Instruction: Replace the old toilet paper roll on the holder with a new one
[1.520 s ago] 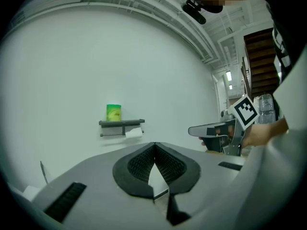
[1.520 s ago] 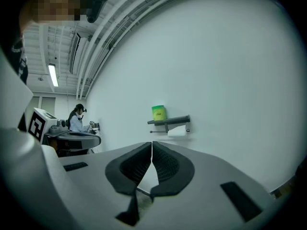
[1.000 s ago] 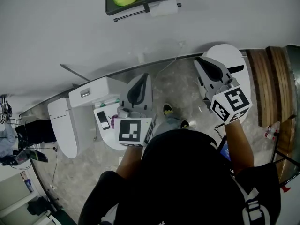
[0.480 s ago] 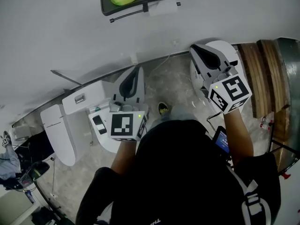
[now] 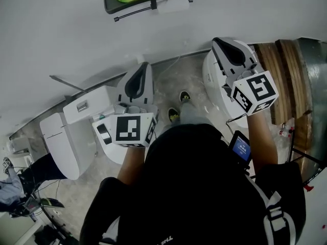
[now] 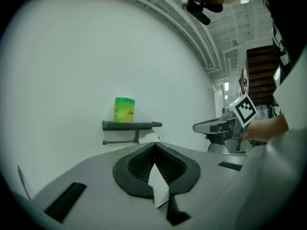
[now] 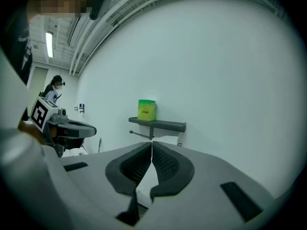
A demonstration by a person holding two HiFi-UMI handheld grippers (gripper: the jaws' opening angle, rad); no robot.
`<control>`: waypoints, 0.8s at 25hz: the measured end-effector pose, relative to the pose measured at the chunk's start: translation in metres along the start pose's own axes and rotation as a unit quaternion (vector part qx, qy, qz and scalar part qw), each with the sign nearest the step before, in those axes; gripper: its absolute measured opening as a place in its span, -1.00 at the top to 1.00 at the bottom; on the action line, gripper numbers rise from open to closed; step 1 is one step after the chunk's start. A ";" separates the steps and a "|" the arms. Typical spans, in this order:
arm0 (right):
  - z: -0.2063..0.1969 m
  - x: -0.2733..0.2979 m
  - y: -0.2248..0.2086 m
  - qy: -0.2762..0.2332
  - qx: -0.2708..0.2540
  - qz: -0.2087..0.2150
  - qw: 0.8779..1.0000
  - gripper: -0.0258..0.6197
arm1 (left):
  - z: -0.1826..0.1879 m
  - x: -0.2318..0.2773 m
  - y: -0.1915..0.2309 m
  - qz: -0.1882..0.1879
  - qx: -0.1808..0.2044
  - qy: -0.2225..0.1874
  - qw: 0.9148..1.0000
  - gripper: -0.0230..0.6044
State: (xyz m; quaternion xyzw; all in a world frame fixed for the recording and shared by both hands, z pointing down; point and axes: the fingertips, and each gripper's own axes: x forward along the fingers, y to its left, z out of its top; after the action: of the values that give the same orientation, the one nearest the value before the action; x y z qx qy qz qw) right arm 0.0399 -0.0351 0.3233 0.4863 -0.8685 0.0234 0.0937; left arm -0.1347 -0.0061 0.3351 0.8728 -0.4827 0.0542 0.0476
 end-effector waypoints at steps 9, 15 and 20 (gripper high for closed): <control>-0.008 0.040 -0.031 0.004 0.013 0.018 1.000 0.86 | 0.004 0.043 0.020 0.018 0.005 0.012 1.000 0.85; -0.010 0.074 -0.063 0.004 0.016 0.035 0.999 0.86 | 0.016 0.086 0.036 0.039 0.003 0.014 0.999 0.86; -0.011 0.099 -0.087 0.004 -0.003 0.053 0.999 0.86 | 0.018 0.121 0.046 0.055 0.018 0.019 0.998 0.85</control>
State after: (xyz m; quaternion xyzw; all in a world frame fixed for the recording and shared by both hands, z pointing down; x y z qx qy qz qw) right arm 0.0648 -0.1624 0.3483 0.4396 -0.8925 0.0278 0.0974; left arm -0.1088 -0.1339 0.3356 0.8445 -0.5280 0.0816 0.0381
